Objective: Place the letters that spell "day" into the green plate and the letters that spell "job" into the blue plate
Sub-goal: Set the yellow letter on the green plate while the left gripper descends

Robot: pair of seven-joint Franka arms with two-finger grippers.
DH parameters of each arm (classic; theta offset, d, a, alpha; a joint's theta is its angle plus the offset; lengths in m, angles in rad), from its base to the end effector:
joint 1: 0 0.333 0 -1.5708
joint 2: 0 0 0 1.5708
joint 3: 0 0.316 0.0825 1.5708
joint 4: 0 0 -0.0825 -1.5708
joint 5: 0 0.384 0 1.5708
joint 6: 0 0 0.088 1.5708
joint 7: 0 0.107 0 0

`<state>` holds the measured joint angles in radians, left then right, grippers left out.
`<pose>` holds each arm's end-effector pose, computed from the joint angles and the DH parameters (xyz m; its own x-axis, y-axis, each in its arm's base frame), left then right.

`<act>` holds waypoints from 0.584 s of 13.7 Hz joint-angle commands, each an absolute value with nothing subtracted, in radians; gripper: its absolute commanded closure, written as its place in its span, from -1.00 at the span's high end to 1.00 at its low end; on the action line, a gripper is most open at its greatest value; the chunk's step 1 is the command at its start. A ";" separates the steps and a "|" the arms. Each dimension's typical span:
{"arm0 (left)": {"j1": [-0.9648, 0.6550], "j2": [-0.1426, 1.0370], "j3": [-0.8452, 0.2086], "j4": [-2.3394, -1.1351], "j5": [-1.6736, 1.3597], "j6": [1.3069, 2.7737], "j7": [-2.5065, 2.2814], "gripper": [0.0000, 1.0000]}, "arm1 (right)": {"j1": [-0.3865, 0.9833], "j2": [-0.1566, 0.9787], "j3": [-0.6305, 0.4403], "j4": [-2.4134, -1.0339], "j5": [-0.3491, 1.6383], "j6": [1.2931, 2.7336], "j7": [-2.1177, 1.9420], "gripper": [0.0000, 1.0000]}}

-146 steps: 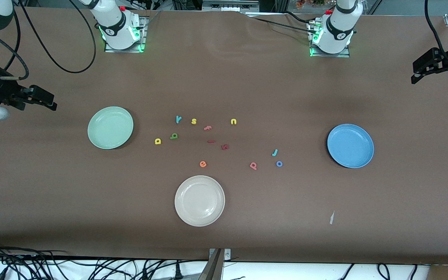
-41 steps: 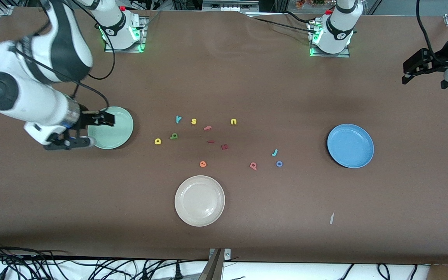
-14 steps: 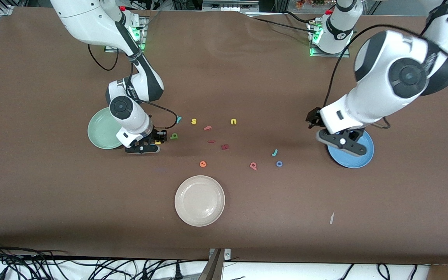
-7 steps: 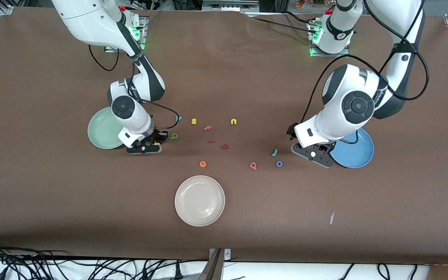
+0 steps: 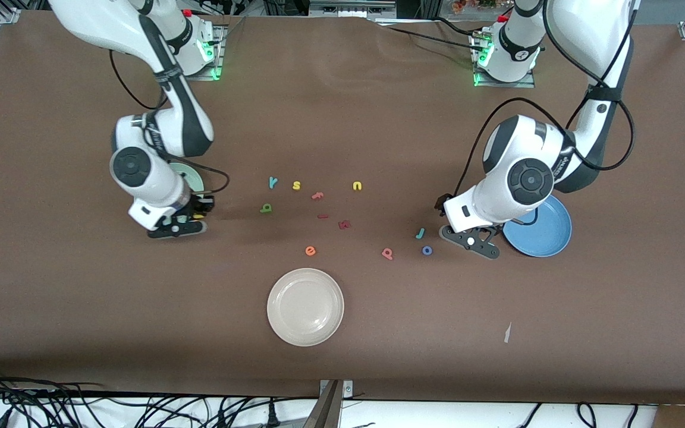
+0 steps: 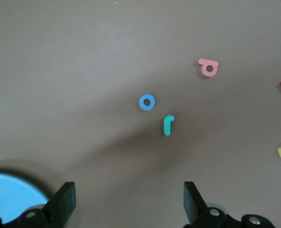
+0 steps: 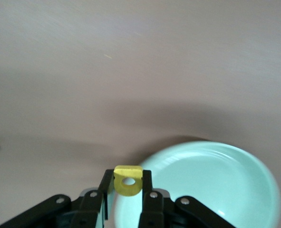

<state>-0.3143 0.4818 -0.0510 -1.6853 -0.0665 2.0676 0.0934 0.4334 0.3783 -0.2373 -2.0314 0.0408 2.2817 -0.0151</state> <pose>0.6170 -0.2361 0.3127 0.9077 -0.4092 -0.0926 -0.4020 -0.9114 0.0876 0.5739 0.1177 0.2542 0.9752 0.1880 -0.1166 0.1956 -0.9790 0.0575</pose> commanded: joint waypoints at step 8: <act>-0.383 0.637 -0.040 -1.724 -0.171 2.360 0.092 0.98 | 0.403 0.431 -0.308 -2.125 0.052 2.289 -0.107 -0.41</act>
<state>-0.3722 0.6295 -0.0515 -1.6996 -0.1005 2.3095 0.0854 0.4125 0.4341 -0.3124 -2.1116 0.0412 2.2762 -0.0937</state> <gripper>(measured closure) 0.009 0.731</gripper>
